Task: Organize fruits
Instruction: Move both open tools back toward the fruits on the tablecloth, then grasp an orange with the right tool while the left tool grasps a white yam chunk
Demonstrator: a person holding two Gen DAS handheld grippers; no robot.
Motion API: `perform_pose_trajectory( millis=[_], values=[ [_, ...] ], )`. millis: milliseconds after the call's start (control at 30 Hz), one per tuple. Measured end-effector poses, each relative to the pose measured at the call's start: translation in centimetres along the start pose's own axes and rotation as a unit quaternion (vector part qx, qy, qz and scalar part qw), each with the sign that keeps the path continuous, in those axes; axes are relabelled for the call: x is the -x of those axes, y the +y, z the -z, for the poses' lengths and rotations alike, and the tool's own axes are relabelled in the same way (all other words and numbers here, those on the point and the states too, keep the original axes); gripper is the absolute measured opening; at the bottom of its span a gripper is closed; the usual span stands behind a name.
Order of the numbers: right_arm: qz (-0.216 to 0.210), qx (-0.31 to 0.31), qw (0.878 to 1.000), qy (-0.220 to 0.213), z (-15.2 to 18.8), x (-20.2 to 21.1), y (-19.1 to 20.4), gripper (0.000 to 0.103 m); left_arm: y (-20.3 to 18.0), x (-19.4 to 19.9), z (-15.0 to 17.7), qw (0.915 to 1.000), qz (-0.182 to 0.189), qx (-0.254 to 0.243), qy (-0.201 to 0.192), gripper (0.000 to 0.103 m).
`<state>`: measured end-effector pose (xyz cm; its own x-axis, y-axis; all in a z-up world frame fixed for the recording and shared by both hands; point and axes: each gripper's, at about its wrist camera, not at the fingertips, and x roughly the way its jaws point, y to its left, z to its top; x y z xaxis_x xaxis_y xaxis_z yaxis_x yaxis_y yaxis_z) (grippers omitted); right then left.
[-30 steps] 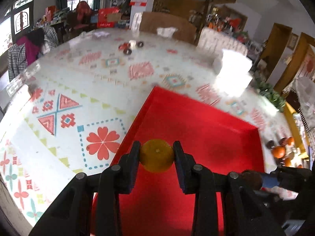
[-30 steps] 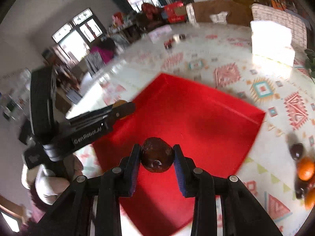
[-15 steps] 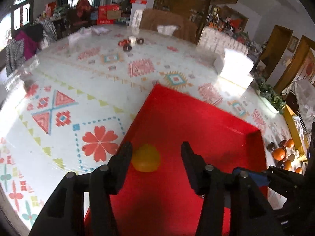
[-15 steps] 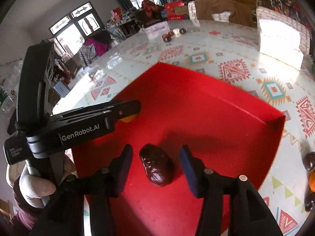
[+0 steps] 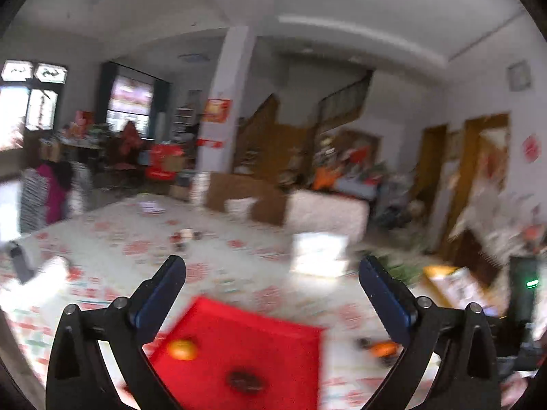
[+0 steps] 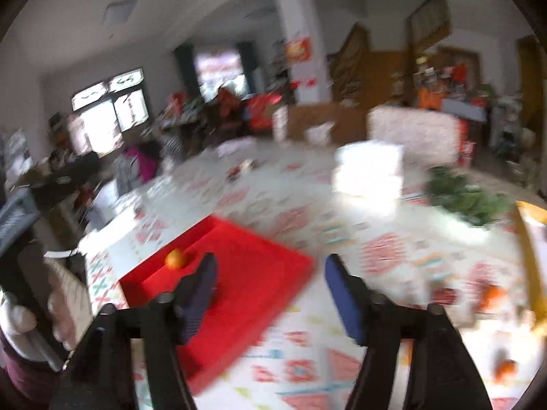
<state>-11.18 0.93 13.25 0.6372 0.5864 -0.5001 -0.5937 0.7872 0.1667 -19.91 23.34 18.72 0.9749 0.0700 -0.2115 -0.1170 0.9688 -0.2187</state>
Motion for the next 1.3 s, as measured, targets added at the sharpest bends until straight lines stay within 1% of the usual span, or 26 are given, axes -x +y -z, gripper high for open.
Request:
perform_pose_trajectory(
  millis=[67,133,200,233,267,333,367,400,433,500,533,567,600,633,700,800,867,933,967,1000,1100,1167,1300],
  values=[
    [0.04,-0.023,0.999,0.007,0.1,2.3,-3.0,0.072,-1.6,-0.3,0.1,0.9989,0.043,0.01,0.013,0.101],
    [0.059,-0.055,0.997,0.012,0.7,4.4,-6.2,0.071,-3.6,-1.4,0.8,0.9981,0.052,0.002,0.034,0.101],
    [0.089,-0.084,0.992,0.022,1.7,6.2,-9.8,0.065,-5.4,-2.8,1.9,0.9965,0.059,-0.011,0.058,0.101],
    [0.101,-0.094,0.99,0.028,2.1,6.8,-11.1,0.063,-6.2,-3.7,2.6,0.9948,0.064,-0.013,0.078,0.101],
    [0.113,-0.109,0.987,0.035,2.8,7.3,-12.8,0.059,-6.8,-4.6,3.3,0.9923,0.073,-0.013,0.099,0.101],
    [0.13,-0.143,0.98,0.052,4.5,7.9,-15.8,0.051,-8.2,-7.1,5.5,0.9835,0.095,-0.008,0.153,0.101],
    [0.137,-0.156,0.976,0.065,5.4,7.9,-17.0,0.044,-8.5,-7.8,6.1,0.9805,0.1,-0.006,0.169,0.101],
    [0.143,-0.165,0.973,0.079,6.2,7.6,-17.9,0.04,-9.0,-8.9,7.3,0.9753,0.106,-0.003,0.194,0.101],
    [0.153,-0.172,0.969,0.094,7.0,7.3,-18.9,0.04,-9.3,-9.7,8.1,0.9714,0.11,-0.002,0.21,0.101],
    [0.178,-0.184,0.961,0.107,8.3,7.0,-20.2,0.04,-10.3,-10.7,9.8,0.9634,0.119,-0.004,0.24,0.1],
    [0.192,-0.188,0.957,0.112,8.8,6.6,-20.8,0.04,-10.7,-10.8,10.5,0.961,0.124,-0.008,0.247,0.097],
    [0.207,-0.189,0.954,0.11,9.0,6.3,-21.2,0.04,-11.3,-11.2,11.0,0.9589,0.128,-0.016,0.253,0.091],
    [0.228,-0.182,0.951,0.103,9.1,6.4,-21.3,0.04,-12.1,-11.5,11.4,0.9561,0.132,-0.032,0.259,0.088],
    [0.242,-0.18,0.948,0.107,9.2,6.5,-21.6,0.04,-12.8,-11.8,11.8,0.9539,0.134,-0.044,0.265,0.088],
    [0.242,-0.182,0.947,0.105,9.3,6.5,-21.9,0.04,-14.2,-12.4,12.4,0.9498,0.143,-0.062,0.272,0.087],
    [0.257,-0.183,0.942,0.111,9.6,6.4,-22.7,0.04,-16.4,-13.1,13.5,0.942,0.157,-0.095,0.281,0.087],
    [0.261,-0.197,0.938,0.119,10.1,6.3,-23.6,0.04,-18.1,-13.7,14.5,0.9371,0.161,-0.12,0.285,0.088],
    [0.248,-0.218,0.935,0.126,10.6,6.4,-24.5,0.04,-19.2,-14.2,15.0,0.9317,0.166,-0.139,0.292,0.088],
    [0.246,-0.221,0.936,0.123,10.9,6.0,-24.4,0.034,-19.9,-14.6,15.2,0.9292,0.169,-0.146,0.294,0.087],
    [0.247,-0.221,0.935,0.125,10.9,6.0,-24.4,0.033,-20.8,-15.1,15.5,0.9261,0.173,-0.155,0.297,0.087],
    [0.25,-0.217,0.935,0.124,10.9,5.9,-24.2,0.033,-22.7,-16.5,16.2,0.9217,0.173,-0.17,0.303,0.087],
    [0.252,-0.215,0.936,0.122,10.9,6.0,-24.1,0.032,-23.8,-17.6,17.0,0.9178,0.167,-0.177,0.314,0.087],
    [0.248,-0.218,0.936,0.12,11.0,6.0,-24.1,0.032,-25.0,-18.9,18.3,0.9102,0.166,-0.185,0.331,0.087]
  ],
)
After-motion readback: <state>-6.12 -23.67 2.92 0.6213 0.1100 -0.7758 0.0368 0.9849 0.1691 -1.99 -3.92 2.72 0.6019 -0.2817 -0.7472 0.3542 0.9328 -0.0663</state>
